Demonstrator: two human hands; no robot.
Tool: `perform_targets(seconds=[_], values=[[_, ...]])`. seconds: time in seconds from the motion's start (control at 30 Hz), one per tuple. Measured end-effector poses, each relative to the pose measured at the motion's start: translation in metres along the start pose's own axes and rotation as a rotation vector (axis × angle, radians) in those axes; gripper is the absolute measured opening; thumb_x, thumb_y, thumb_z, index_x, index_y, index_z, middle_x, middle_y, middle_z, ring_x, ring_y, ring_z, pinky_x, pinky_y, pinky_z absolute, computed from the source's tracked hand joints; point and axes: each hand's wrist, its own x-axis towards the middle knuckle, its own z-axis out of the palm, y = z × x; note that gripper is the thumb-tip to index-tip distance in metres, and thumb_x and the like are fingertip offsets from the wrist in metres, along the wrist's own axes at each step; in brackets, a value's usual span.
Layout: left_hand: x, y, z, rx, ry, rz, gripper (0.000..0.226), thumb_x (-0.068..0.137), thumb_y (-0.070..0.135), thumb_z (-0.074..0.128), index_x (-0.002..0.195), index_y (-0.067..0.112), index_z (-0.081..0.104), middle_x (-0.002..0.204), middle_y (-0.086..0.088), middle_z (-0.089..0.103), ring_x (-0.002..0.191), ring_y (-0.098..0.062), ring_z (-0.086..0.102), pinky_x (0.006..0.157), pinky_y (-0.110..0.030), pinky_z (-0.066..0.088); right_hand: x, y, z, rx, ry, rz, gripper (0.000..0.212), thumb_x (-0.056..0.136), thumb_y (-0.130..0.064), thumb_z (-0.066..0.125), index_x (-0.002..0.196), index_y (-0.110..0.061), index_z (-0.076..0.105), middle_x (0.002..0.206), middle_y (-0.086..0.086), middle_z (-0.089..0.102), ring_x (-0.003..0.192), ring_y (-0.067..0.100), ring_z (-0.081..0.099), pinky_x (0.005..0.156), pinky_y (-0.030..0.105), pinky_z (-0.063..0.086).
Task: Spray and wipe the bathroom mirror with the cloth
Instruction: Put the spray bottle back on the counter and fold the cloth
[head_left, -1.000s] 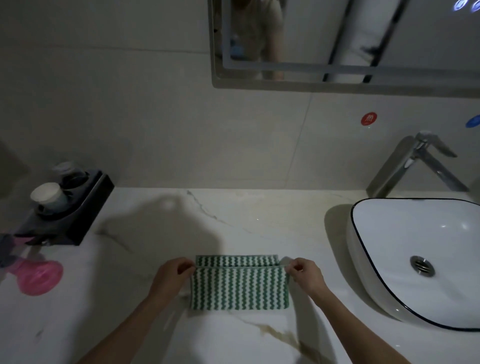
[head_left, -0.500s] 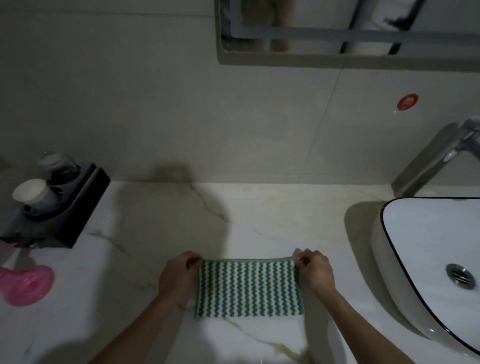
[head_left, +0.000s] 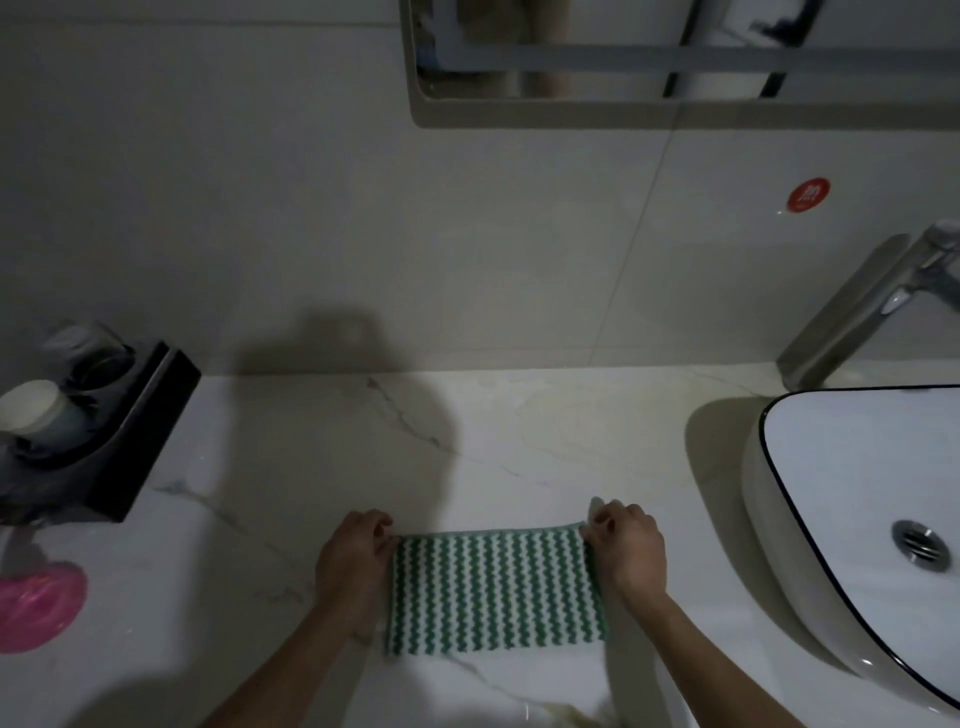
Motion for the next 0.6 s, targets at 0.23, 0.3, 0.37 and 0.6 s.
perform_targets(seconds=[0.23, 0.3, 0.37, 0.6], values=[[-0.036, 0.0, 0.001, 0.062, 0.009, 0.045, 0.023, 0.086, 0.011, 0.062, 0.108, 0.015, 0.066, 0.105, -0.008, 0.062, 0.089, -0.027, 0.062, 0.076, -0.034, 0.048, -0.037, 0.007, -0.003, 0.07, 0.001, 0.045, 0.012, 0.089, -0.027, 0.064, 0.091, -0.016, 0.061, 0.084, 0.002, 0.06, 0.078, 0.022, 0.056, 0.068, 0.035, 0.046], [-0.051, 0.004, 0.005, 0.069, -0.032, 0.067, 0.023, 0.087, 0.015, 0.061, 0.11, 0.015, 0.066, 0.103, -0.007, 0.062, 0.087, -0.024, 0.062, 0.075, -0.033, 0.049, -0.049, 0.01, -0.005, 0.064, -0.028, 0.058, 0.009, 0.089, -0.028, 0.062, 0.085, -0.022, 0.057, 0.079, -0.002, 0.061, 0.075, 0.019, 0.057, 0.067, 0.034, 0.047], [-0.066, 0.016, 0.009, 0.077, -0.043, 0.13, 0.023, 0.086, 0.017, 0.06, 0.108, 0.015, 0.068, 0.101, -0.005, 0.062, 0.086, -0.022, 0.063, 0.074, -0.03, 0.047, -0.062, 0.012, -0.008, 0.102, -0.031, 0.072, 0.013, 0.089, -0.027, 0.061, 0.08, -0.024, 0.053, 0.073, -0.007, 0.058, 0.071, 0.018, 0.057, 0.063, 0.033, 0.044], [-0.107, 0.063, 0.053, 0.046, -0.094, 0.365, 0.023, 0.086, 0.02, 0.064, 0.108, 0.022, 0.066, 0.105, 0.004, 0.06, 0.085, -0.01, 0.061, 0.073, -0.016, 0.038, -0.072, 0.03, -0.024, 0.236, -0.027, 0.078, 0.011, 0.086, -0.026, 0.067, 0.084, -0.018, 0.062, 0.075, -0.003, 0.064, 0.072, 0.018, 0.061, 0.067, 0.037, 0.05]])
